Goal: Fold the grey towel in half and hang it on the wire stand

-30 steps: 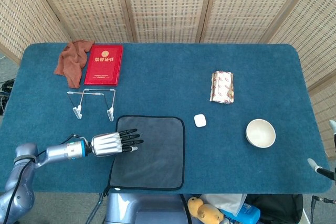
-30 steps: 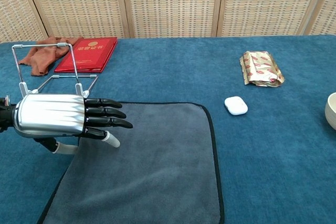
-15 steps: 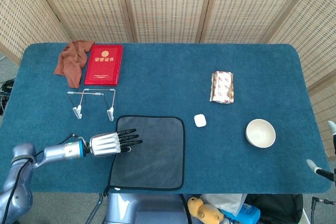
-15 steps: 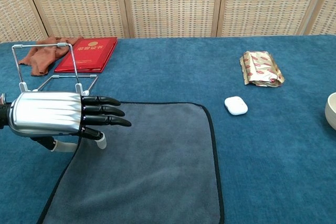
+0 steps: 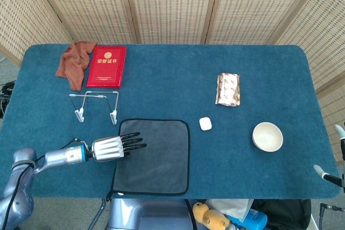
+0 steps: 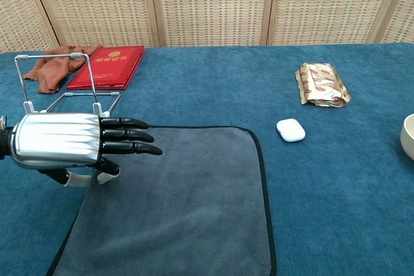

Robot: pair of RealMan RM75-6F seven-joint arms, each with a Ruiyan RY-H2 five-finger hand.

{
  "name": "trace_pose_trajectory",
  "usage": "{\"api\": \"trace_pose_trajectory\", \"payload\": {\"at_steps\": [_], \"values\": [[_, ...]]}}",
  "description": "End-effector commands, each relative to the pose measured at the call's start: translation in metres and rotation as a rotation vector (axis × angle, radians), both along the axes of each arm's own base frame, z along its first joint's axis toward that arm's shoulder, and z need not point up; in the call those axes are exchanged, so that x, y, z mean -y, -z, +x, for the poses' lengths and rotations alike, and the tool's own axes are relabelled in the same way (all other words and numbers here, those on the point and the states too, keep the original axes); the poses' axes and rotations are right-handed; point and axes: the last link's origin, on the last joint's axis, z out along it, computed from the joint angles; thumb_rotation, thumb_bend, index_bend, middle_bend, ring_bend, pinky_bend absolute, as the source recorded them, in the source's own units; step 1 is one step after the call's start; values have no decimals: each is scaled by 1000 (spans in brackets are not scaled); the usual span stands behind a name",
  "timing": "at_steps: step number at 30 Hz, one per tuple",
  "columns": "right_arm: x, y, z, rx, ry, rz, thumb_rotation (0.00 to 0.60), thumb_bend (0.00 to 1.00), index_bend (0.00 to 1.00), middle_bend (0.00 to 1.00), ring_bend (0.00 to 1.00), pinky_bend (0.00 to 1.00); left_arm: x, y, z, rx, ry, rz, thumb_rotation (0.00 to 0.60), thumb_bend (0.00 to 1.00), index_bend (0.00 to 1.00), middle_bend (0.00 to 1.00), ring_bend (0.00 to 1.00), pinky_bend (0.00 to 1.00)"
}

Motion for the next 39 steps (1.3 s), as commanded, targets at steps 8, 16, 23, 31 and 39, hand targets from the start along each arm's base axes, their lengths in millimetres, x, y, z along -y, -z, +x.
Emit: {"api": "trace_pose_trajectory", "payload": {"at_steps": [8, 16, 23, 31, 39], "values": [[0, 0, 0, 3, 2, 8, 600, 0, 0, 0, 0, 0, -2, 1, 4, 8, 10, 5, 600, 412, 780, 0, 0, 0], [-1, -1, 0, 7, 4, 8, 600, 0, 0, 0, 0, 0, -7, 4, 21, 42, 56, 11, 600, 412, 778, 0, 0, 0], [-1, -3, -1, 15, 5, 6, 600, 0, 0, 0, 0, 0, -11, 14, 42, 77, 104, 4, 600, 412, 776, 0, 0, 0], [0, -5, -3, 28, 8, 5, 600, 0, 0, 0, 0, 0, -16, 23, 66, 108, 141, 0, 600, 412, 774, 0, 0, 0], [3, -7, -6, 40, 19, 11, 600, 0, 0, 0, 0, 0, -20, 36, 95, 149, 174, -15, 600, 410, 765, 0, 0, 0]]}}
